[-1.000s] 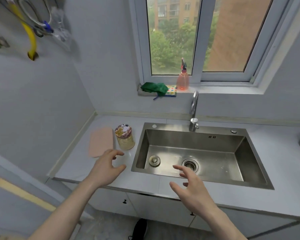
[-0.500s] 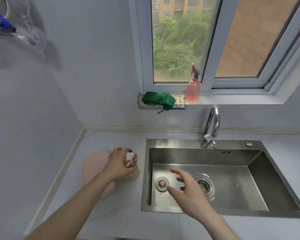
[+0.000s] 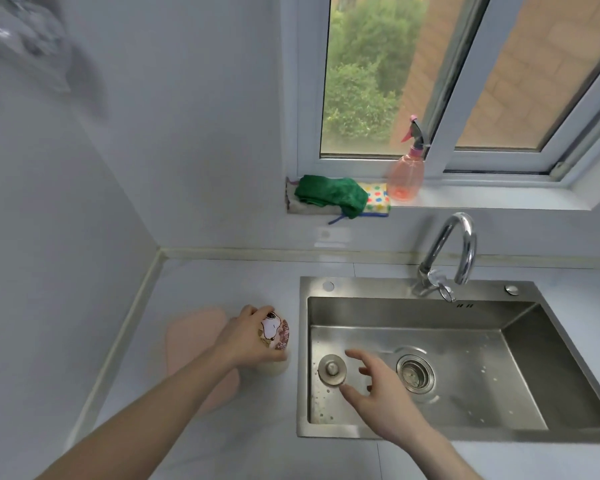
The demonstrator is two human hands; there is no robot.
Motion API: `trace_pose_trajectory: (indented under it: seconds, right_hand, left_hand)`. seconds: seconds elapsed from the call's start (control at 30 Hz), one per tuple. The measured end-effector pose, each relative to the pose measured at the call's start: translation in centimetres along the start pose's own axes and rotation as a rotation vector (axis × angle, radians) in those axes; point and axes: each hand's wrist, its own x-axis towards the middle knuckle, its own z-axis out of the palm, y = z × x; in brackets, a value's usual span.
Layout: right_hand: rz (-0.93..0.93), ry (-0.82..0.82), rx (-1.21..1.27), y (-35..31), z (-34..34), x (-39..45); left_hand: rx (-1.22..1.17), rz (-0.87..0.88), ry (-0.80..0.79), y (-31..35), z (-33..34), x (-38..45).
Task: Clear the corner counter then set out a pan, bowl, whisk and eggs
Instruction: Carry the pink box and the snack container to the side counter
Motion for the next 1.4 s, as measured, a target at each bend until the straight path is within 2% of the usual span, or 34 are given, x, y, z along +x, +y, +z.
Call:
trace_pose_trajectory:
  seconds: [0.17,0.23,0.37,0.47,0.57,0.7,0.83,1.07,1.4]
  right_hand:
    - [-0.031,-0.120,-0.066,-2.7,2.7,2.2]
    - [-0.059,-0.167,-0.132,-4.1,3.9,3.2]
    - [-0.163,-0.219,-0.194,-7.6,5.7,5.1]
    - [-0.217,-0.244,-0.233,-9.9,7.4,6.5]
    - [-0.205,-0.293,-0.363,-11.0,9.4,8.1]
    - [-0.173,-0.302,-0.466,-11.0,11.1,9.3]
    - [-0.213,-0.245,-0.496,-10.8,11.3,9.2]
    - [-0.201,-0.183,-0.455,-10.4,11.8,9.4]
    - [-0.161,-0.124,-0.274,-8.1,13.1,10.2]
  left_hand:
    - [-0.130,0.045,-0.044,-1.7,-0.3,-0.9]
    - [-0.274,0.017,0.007,-3.6,-0.4,-1.6]
    - [-0.435,-0.276,0.347,-9.6,-0.3,-3.7]
    - [-0.486,-0.559,0.313,-13.6,0.7,-5.8]
    - [-0.637,-0.691,0.227,-16.0,2.5,-7.2]
    - [-0.729,-0.695,0.096,-21.0,7.2,-5.9]
    - [-0.865,-0.675,0.094,-18.9,5.9,-6.8]
    - [-1.019,-0.632,-0.061,-18.3,4.5,-6.4]
    - [-1.162,-0.675,0.000,-18.9,5.3,-6.0]
